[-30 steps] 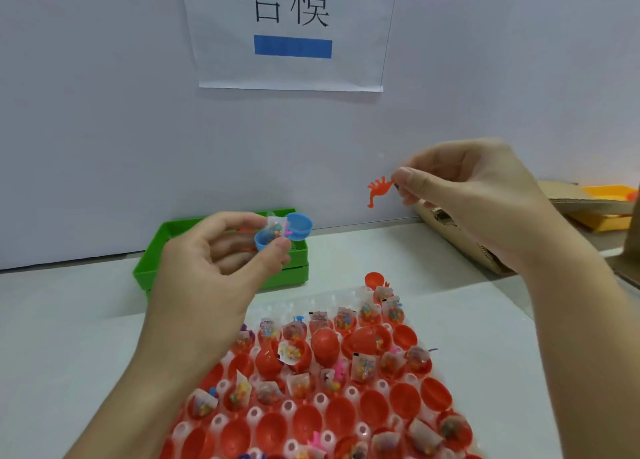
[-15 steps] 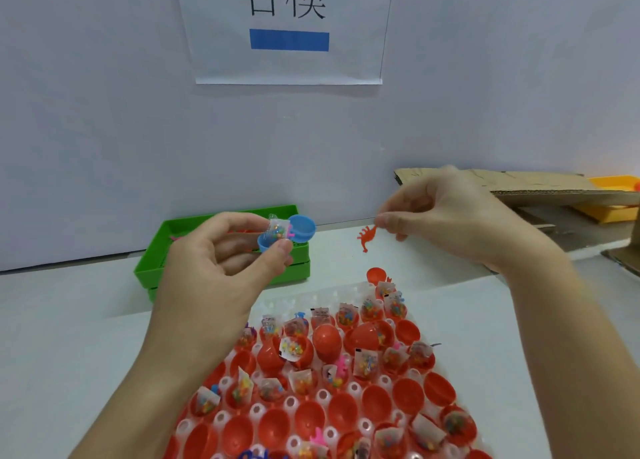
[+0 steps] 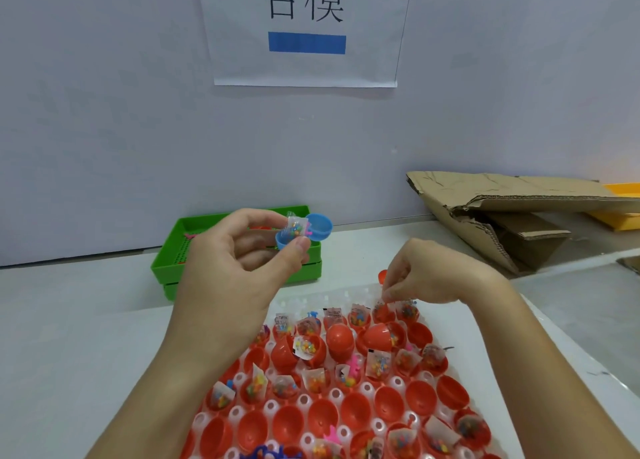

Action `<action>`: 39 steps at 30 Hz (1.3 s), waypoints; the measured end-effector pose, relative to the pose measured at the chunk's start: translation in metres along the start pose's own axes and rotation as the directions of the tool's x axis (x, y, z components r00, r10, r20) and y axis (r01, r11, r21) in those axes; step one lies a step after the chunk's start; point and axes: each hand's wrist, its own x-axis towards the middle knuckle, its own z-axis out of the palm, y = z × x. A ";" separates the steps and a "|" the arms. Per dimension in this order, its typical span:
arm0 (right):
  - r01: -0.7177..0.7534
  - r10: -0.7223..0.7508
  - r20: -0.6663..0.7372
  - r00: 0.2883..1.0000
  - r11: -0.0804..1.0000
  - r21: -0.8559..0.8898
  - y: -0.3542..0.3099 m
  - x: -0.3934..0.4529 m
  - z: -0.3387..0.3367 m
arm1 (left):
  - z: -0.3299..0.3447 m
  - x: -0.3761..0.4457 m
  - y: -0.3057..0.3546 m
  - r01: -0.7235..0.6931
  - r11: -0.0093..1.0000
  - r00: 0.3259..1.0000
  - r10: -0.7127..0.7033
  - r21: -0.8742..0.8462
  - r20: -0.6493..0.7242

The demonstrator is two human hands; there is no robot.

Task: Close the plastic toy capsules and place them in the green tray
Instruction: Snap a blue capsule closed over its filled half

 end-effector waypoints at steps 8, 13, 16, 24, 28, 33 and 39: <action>0.012 -0.012 0.032 0.999 1.000 -0.009 -0.001 0.000 0.000 | -0.001 0.000 0.002 0.000 1.000 1.000 0.000 -0.001 0.004; 0.024 -0.023 -0.044 0.999 0.999 0.035 -0.005 -0.009 -0.016 | -0.002 0.000 0.006 -0.007 1.000 1.000 0.008 -0.013 0.010; 0.134 -0.088 -0.207 0.974 0.966 0.220 -0.019 -0.019 -0.030 | -0.001 -0.001 0.009 -0.015 0.999 1.000 0.015 -0.042 0.017; 0.134 -0.304 0.011 0.953 0.451 0.882 -0.079 -0.046 -0.032 | 0.000 -0.005 0.020 -0.034 0.995 0.998 0.038 -0.094 0.048; 0.241 -0.327 -0.091 0.941 0.454 0.858 -0.086 -0.044 -0.029 | -0.001 -0.004 0.021 -0.045 0.996 0.998 0.049 -0.081 0.048; 0.303 -0.295 -0.190 0.936 0.404 0.863 -0.081 -0.042 -0.030 | -0.003 -0.003 0.020 -0.051 0.996 0.998 0.053 -0.073 0.035; 0.372 -0.283 -0.277 0.918 0.380 0.847 -0.085 -0.040 -0.028 | -0.005 -0.004 0.020 -0.061 0.996 0.997 0.064 -0.061 0.049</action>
